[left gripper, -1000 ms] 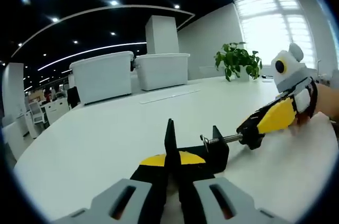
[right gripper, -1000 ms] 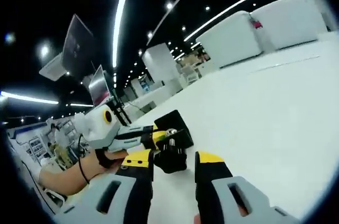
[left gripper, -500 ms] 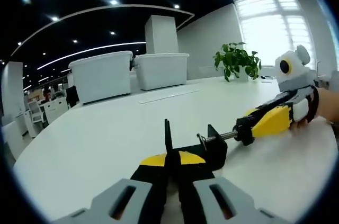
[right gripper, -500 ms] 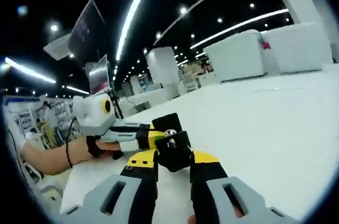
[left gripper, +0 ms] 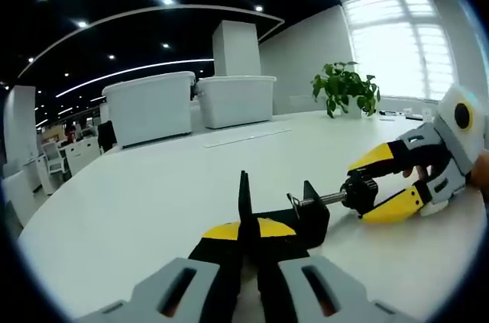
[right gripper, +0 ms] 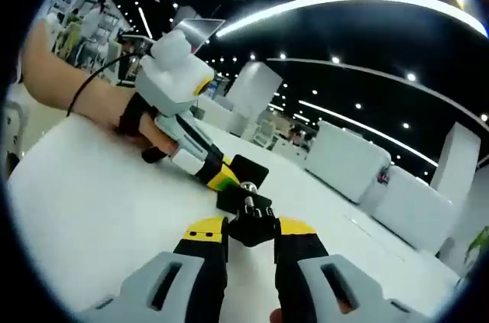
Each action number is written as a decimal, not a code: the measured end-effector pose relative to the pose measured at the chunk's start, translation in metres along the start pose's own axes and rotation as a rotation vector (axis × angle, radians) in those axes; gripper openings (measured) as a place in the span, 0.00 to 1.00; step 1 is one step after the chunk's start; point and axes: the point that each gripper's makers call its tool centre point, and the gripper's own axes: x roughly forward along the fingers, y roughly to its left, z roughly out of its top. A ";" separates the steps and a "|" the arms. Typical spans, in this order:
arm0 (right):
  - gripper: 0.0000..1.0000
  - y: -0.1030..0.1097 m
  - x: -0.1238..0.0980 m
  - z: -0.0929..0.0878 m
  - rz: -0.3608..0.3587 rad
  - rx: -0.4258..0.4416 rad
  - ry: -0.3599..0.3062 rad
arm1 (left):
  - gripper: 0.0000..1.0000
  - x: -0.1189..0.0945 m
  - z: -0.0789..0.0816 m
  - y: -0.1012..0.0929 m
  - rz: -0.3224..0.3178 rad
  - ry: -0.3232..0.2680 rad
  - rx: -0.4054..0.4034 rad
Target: Clamp the fixed fixture on the desktop, loosen the retaining clip, secure it to the edge of the desk, and tighten the retaining clip.
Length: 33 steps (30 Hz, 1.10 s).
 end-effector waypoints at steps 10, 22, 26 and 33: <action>0.29 -0.020 -0.003 -0.004 0.074 0.609 -0.020 | 0.07 -0.002 0.001 -0.002 0.002 0.000 0.000; 0.24 -0.005 -0.004 -0.011 0.181 0.892 0.048 | 0.07 0.001 0.001 -0.001 0.001 -0.001 0.003; 0.24 -0.001 -0.001 -0.014 0.162 0.853 0.071 | 0.07 0.001 0.001 0.000 0.001 -0.001 0.004; 0.23 0.002 -0.003 -0.011 0.142 0.735 0.054 | 0.07 0.003 0.001 0.000 0.000 -0.002 0.005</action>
